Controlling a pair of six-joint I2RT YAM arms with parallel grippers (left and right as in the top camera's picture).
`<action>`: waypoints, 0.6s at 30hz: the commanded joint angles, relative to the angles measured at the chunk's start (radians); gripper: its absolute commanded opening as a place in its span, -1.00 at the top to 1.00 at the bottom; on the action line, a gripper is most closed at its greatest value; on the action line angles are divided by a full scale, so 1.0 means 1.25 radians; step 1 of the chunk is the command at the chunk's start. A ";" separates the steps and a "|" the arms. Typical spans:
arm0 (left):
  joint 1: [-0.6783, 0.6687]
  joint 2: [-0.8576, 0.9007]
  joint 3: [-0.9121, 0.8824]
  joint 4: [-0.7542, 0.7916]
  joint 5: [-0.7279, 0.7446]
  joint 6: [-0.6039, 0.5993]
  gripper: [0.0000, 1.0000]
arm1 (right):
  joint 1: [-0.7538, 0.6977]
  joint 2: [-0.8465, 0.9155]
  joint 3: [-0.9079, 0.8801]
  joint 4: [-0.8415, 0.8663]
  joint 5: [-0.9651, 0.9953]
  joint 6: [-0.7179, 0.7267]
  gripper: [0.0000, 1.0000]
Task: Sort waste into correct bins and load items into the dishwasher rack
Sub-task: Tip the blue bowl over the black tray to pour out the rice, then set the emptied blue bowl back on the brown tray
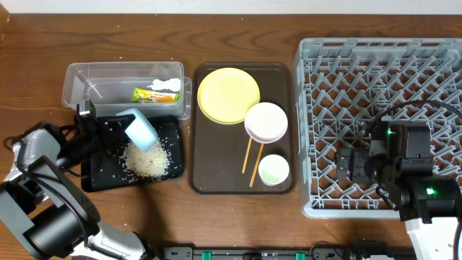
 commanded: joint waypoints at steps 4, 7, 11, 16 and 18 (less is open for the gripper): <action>-0.003 -0.003 -0.001 -0.045 0.001 0.037 0.88 | -0.013 0.000 0.015 -0.001 -0.006 0.004 -0.99; -0.032 -0.030 -0.001 -0.084 -0.027 0.080 0.88 | -0.013 0.000 0.015 -0.001 -0.006 0.004 -0.99; -0.116 -0.098 0.008 -0.087 -0.128 0.089 0.88 | -0.013 0.000 0.015 -0.001 -0.006 0.004 -0.98; -0.280 -0.187 0.027 -0.036 -0.305 0.028 0.88 | -0.013 0.000 0.015 -0.001 -0.006 0.004 -0.98; -0.358 -0.210 0.027 0.017 -0.402 -0.047 0.88 | -0.013 0.000 0.015 -0.001 -0.006 0.004 -0.98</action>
